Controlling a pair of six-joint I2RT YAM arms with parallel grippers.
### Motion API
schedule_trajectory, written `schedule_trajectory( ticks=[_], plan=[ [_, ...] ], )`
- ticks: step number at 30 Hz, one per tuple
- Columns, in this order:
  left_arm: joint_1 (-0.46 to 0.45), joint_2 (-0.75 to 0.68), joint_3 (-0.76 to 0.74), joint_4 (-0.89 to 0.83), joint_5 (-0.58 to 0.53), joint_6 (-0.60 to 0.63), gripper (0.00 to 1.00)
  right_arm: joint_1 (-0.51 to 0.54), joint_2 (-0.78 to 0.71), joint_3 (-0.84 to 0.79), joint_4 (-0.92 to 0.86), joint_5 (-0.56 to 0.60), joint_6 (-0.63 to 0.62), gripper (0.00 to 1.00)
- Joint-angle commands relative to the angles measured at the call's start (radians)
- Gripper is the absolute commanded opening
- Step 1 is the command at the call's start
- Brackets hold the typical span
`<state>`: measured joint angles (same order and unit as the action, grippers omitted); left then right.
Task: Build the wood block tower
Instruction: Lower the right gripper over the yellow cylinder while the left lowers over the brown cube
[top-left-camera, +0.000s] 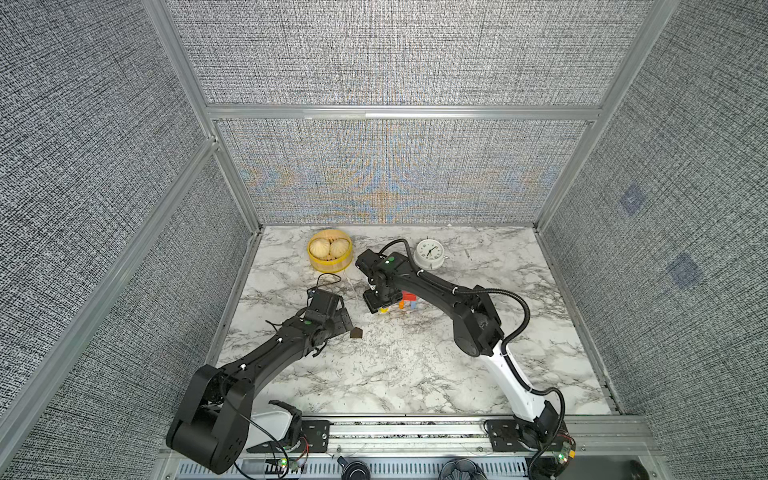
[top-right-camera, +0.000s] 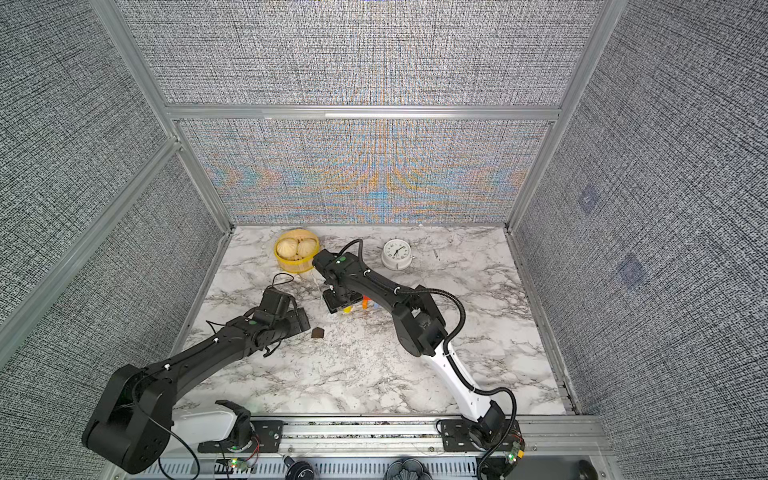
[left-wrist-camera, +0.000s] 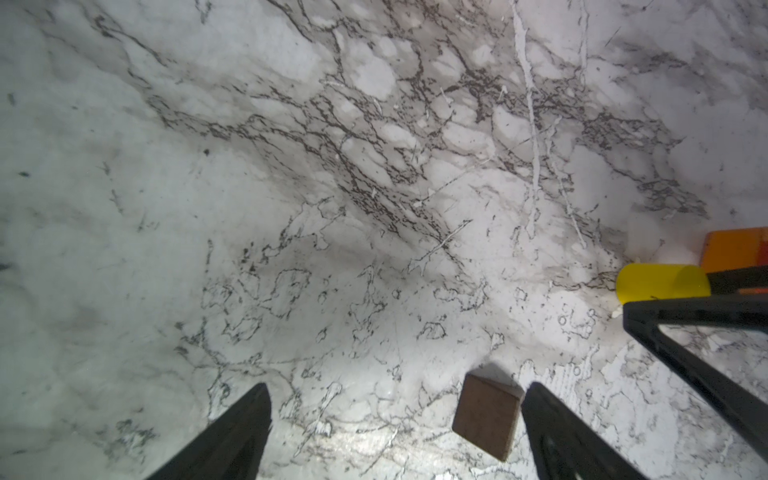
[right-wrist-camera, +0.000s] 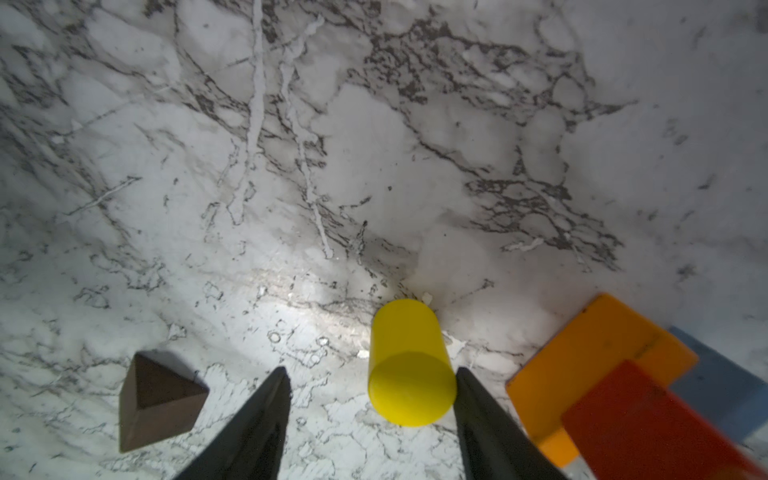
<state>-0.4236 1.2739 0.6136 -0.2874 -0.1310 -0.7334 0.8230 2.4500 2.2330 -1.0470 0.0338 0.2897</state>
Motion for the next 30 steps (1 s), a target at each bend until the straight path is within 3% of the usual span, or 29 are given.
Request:
schedule_trajectory(
  ticks=[1,19,30],
  plan=[
    [0.003,-0.005,0.0,0.004,0.001,0.005,0.95,0.001,0.0,-0.003,-0.004,-0.015,0.006,0.59],
    [0.009,-0.042,-0.003,-0.02,0.002,0.011,0.95,0.004,-0.004,0.008,-0.019,-0.03,0.003,0.31],
    [0.009,-0.085,0.0,-0.036,0.014,0.021,0.95,0.02,-0.069,0.018,-0.044,-0.034,-0.013,0.28]
  ],
)
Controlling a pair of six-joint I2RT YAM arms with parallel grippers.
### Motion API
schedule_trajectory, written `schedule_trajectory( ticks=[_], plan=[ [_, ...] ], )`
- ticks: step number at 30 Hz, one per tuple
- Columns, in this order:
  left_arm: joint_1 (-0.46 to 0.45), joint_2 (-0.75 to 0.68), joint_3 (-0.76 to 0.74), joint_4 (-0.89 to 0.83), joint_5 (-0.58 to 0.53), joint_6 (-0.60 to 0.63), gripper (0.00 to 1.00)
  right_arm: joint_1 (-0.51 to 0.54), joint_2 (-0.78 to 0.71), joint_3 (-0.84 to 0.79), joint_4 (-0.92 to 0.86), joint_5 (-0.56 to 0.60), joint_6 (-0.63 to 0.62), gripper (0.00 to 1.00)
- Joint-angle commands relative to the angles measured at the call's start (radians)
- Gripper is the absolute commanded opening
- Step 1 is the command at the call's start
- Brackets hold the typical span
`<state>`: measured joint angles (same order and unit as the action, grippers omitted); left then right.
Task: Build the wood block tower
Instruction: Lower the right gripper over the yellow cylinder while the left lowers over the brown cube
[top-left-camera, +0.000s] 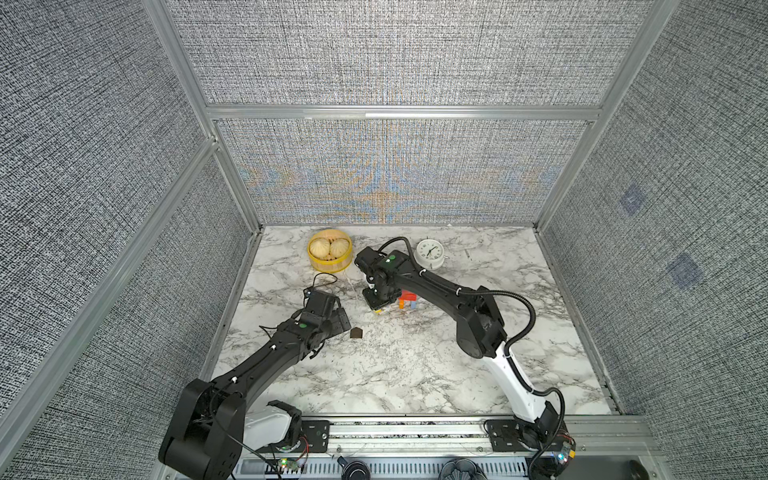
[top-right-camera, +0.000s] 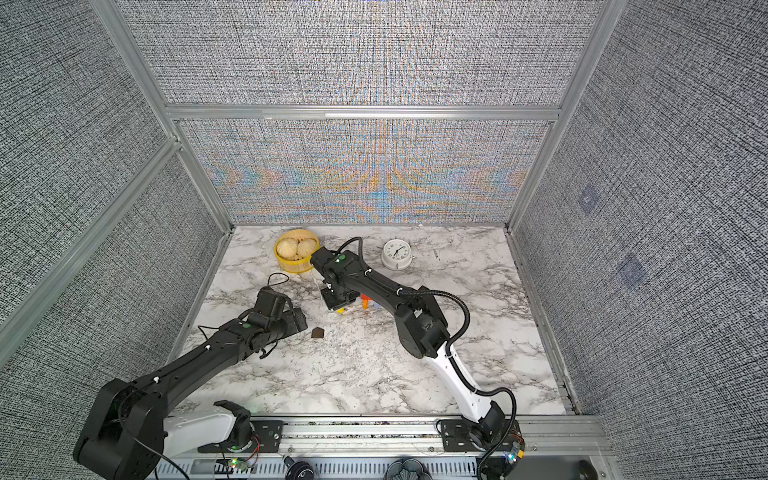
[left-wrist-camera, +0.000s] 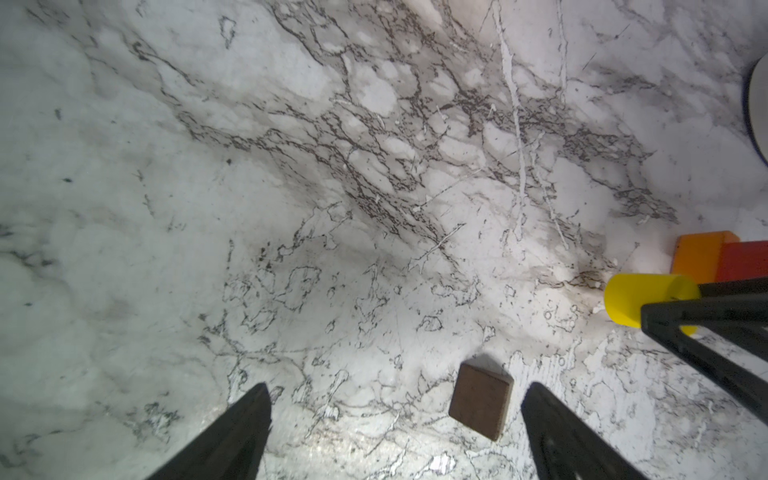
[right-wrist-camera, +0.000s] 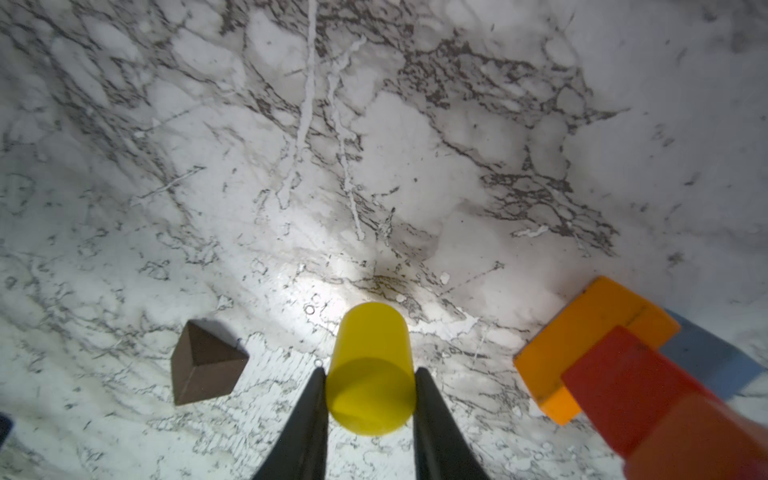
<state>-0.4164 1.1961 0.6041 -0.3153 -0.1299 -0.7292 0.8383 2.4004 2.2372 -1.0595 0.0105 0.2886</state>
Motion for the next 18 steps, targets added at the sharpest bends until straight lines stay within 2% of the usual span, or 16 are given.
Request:
schedule_trajectory(
  ticks=[1,9,18],
  plan=[
    [0.003,-0.01,0.012,-0.008,0.016,0.02,0.95,0.006,-0.024,0.019,-0.039,-0.01,-0.018,0.28],
    [0.002,0.005,0.077,-0.056,0.035,0.022,0.95,0.006,-0.086,0.059,-0.13,0.007,-0.062,0.28],
    [0.002,0.094,0.166,-0.053,0.064,0.027,0.95,-0.025,-0.161,0.061,-0.174,0.035,-0.111,0.28]
  ],
)
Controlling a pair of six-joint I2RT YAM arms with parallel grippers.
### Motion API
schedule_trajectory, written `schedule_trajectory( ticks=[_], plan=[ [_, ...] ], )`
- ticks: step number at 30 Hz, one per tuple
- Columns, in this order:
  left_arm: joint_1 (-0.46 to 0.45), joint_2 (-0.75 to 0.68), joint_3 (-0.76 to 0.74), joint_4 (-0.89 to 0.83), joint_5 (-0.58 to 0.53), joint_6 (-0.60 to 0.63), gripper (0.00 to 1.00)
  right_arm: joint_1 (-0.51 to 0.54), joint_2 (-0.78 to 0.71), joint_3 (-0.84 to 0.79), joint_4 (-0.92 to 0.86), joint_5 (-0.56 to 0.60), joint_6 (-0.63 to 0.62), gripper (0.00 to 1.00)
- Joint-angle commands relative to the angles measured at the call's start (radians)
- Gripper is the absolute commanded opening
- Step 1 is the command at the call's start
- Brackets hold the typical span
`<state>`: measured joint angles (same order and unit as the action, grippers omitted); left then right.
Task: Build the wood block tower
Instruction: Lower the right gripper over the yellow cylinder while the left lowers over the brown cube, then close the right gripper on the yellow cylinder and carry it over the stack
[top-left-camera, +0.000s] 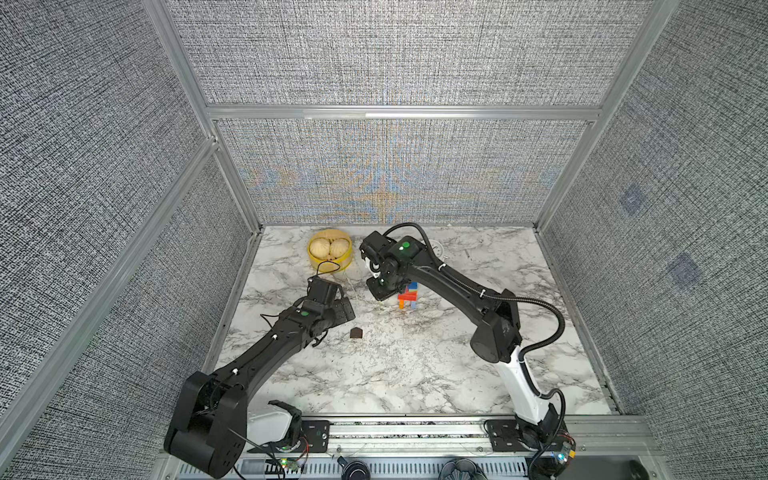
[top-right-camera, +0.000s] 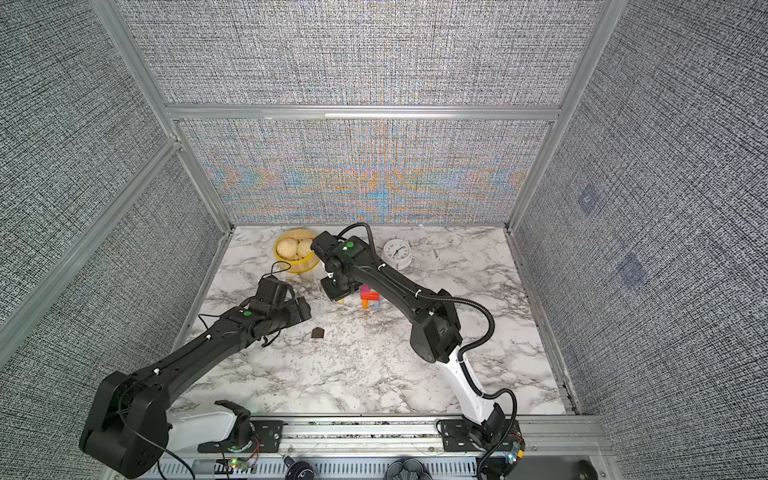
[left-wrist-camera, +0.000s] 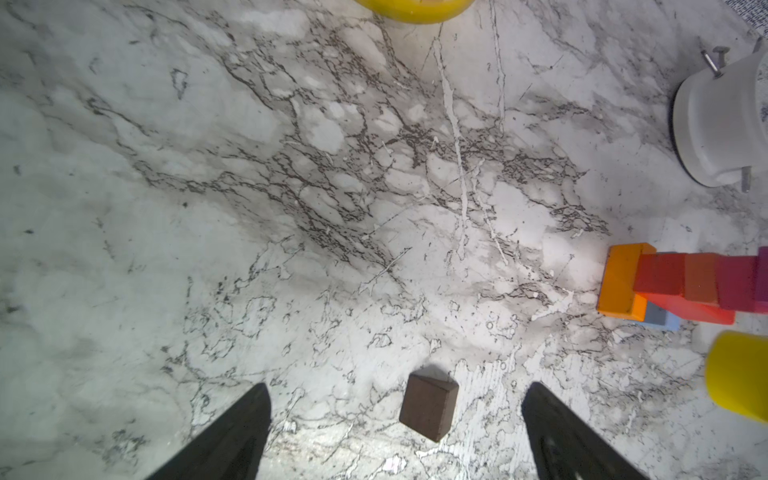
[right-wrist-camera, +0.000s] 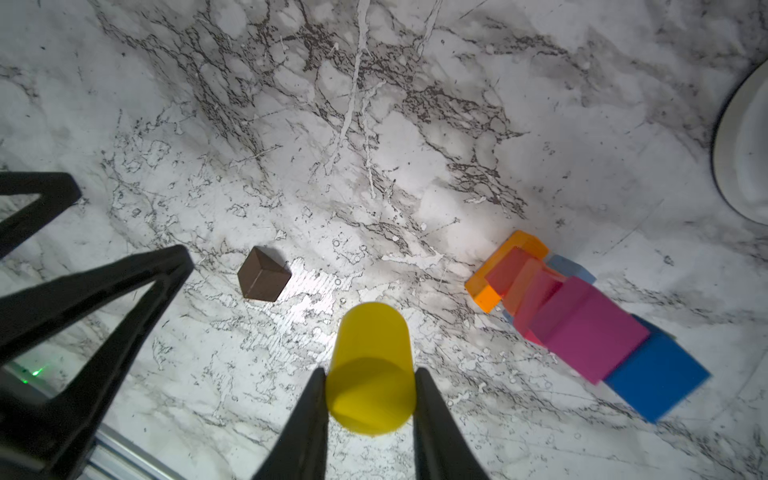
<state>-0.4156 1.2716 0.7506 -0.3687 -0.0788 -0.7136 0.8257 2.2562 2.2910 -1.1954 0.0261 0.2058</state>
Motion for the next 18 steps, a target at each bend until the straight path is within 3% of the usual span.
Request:
schedule_trajectory(
  ticks=[1,18],
  plan=[
    [0.002,0.03,0.031,0.003,0.014,0.012,0.95,-0.022,-0.022,0.007,-0.044,0.022,-0.033,0.28],
    [0.002,0.185,0.107,0.104,0.054,0.013,0.95,-0.141,-0.055,0.011,-0.077,0.044,-0.075,0.28]
  ],
)
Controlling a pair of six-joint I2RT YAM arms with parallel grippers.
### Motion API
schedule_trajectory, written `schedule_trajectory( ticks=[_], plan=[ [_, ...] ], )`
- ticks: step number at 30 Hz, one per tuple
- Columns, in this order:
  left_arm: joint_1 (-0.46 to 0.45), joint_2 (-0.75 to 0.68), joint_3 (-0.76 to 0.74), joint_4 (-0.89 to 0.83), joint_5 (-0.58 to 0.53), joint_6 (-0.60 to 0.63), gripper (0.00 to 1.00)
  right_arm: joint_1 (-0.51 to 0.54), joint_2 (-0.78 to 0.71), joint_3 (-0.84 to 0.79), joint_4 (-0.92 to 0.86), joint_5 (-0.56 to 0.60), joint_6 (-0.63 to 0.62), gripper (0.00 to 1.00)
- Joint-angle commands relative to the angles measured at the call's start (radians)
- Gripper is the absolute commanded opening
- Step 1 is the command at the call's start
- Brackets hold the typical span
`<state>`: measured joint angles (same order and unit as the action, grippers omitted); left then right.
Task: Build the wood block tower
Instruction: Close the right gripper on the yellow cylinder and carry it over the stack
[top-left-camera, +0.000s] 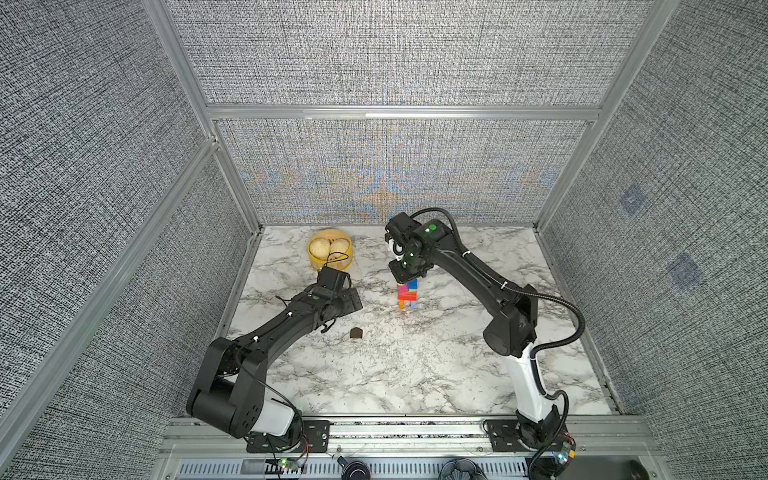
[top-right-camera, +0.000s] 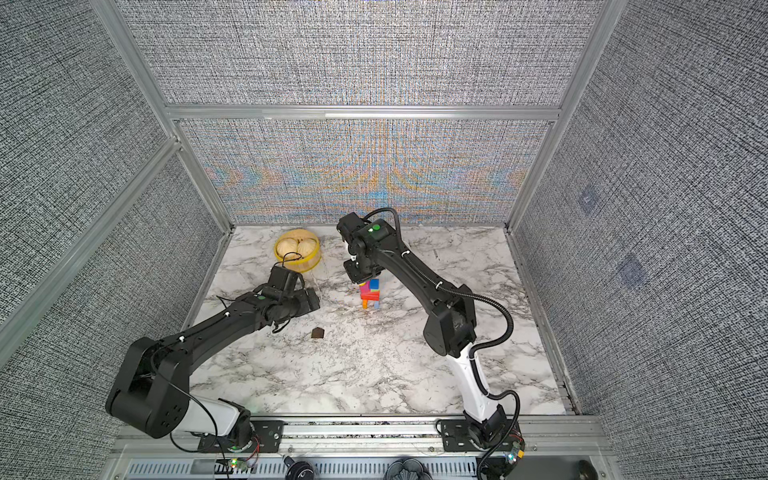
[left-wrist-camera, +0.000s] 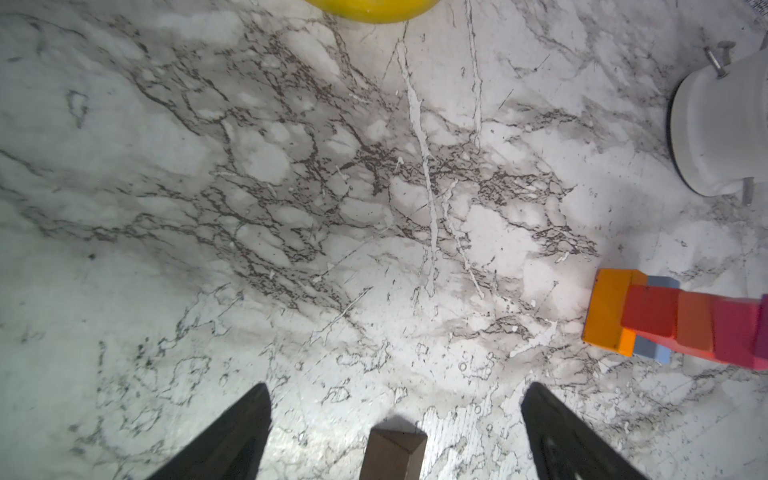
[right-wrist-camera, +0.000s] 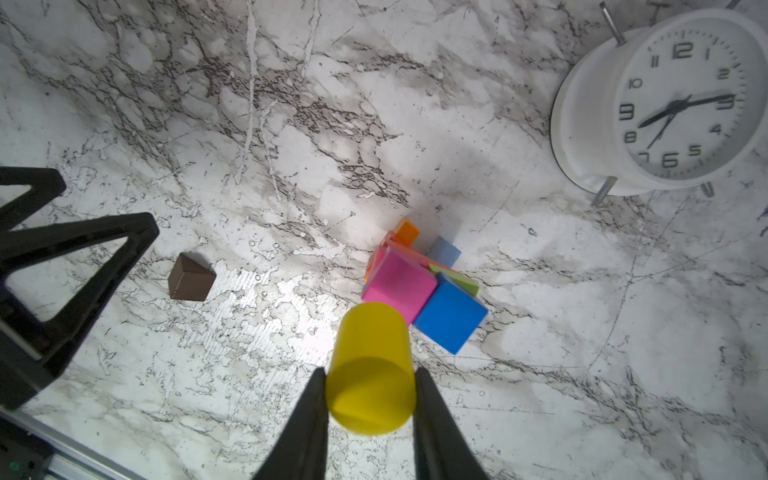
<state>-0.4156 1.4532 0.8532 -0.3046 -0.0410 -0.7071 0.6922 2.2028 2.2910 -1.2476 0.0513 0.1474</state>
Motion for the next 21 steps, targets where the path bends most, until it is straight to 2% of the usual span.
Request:
schedule_trajectory(
  ticks=[1,21],
  plan=[
    [0.001,0.007,0.005,0.045,0.016,0.007,0.95,-0.011,0.001,0.016,-0.027,0.02,-0.017,0.28],
    [0.001,0.075,0.028,0.097,0.016,0.018,0.95,-0.031,0.071,0.091,-0.088,0.033,-0.04,0.29]
  ],
)
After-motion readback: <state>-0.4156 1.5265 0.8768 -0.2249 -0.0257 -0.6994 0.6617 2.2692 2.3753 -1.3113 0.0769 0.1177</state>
